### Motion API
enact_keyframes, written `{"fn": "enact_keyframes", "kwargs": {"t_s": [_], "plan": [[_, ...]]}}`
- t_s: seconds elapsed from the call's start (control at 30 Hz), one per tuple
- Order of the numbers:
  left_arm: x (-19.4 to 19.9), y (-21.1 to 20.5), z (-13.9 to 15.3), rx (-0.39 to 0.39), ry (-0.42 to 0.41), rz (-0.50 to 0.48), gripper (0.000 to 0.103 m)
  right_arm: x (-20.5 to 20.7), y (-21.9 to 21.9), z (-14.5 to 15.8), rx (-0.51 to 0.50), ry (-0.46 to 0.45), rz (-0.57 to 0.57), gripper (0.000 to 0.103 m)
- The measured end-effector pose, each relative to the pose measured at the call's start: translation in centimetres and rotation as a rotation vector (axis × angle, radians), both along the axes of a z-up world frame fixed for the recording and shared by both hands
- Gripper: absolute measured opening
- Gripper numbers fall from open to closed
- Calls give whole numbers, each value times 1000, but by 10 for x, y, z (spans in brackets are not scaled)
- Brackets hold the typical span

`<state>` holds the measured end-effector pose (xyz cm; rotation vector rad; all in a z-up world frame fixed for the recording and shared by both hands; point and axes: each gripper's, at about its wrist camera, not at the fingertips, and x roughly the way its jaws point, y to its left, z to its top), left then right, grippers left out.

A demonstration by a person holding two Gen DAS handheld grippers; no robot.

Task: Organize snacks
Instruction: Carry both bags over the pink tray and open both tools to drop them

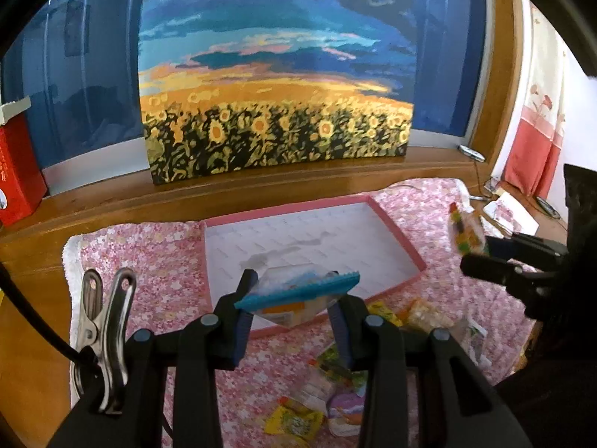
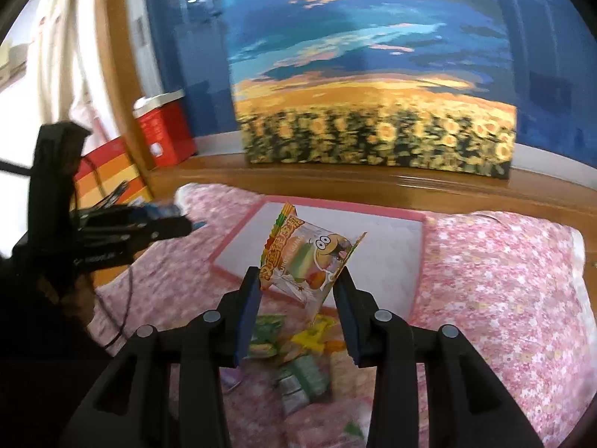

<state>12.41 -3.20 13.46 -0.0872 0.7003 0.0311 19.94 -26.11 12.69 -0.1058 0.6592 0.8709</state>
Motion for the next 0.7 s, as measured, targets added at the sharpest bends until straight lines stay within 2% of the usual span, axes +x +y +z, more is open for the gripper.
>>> {"fn": "enact_keyframes", "kwargs": {"t_s": [0.2, 0.3, 0.5, 0.7], "plan": [[15, 13, -14, -36, 43, 26, 39, 25, -1, -20, -27, 96, -83, 40], [24, 18, -22, -50, 70, 30, 39, 34, 0, -27, -33, 110, -99, 40], [40, 24, -42, -83, 146, 45, 39, 51, 9, -39, -54, 151, -107, 40], [58, 24, -60, -79, 212, 39, 39, 71, 20, -57, -91, 217, -99, 40]]}}
